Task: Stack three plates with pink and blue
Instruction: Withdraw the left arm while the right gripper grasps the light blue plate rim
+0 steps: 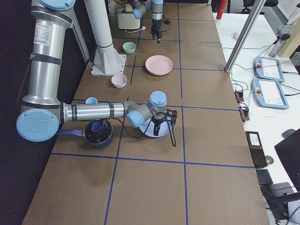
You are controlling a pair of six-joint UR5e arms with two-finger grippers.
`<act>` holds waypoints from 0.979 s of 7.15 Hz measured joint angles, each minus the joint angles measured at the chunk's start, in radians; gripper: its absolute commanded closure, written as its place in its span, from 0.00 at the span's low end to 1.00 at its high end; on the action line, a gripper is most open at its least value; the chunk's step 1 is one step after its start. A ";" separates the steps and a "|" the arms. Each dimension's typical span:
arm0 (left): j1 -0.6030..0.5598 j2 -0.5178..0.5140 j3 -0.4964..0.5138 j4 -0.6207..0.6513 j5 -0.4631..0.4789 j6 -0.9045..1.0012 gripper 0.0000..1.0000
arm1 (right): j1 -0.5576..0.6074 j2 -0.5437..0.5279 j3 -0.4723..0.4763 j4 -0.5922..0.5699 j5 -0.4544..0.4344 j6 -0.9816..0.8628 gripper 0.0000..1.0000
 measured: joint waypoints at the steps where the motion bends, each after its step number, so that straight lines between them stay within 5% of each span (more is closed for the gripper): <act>1: -0.014 0.006 -0.030 0.041 -0.007 0.006 0.00 | -0.010 -0.005 -0.040 0.045 -0.004 -0.002 0.00; 2: -0.025 0.013 -0.042 0.057 -0.010 0.016 0.00 | -0.014 -0.008 -0.097 0.116 -0.005 -0.002 0.00; 3: -0.033 0.025 -0.052 0.062 -0.011 0.025 0.00 | -0.015 -0.009 -0.146 0.177 -0.004 -0.001 0.11; 4: -0.039 0.038 -0.064 0.063 -0.012 0.029 0.00 | -0.015 -0.010 -0.172 0.210 -0.001 0.000 0.78; 5: -0.042 0.048 -0.074 0.064 -0.012 0.031 0.00 | -0.016 -0.011 -0.181 0.223 0.003 0.001 0.97; 7: -0.045 0.055 -0.081 0.064 -0.010 0.032 0.00 | -0.015 -0.021 -0.184 0.255 0.006 -0.005 1.00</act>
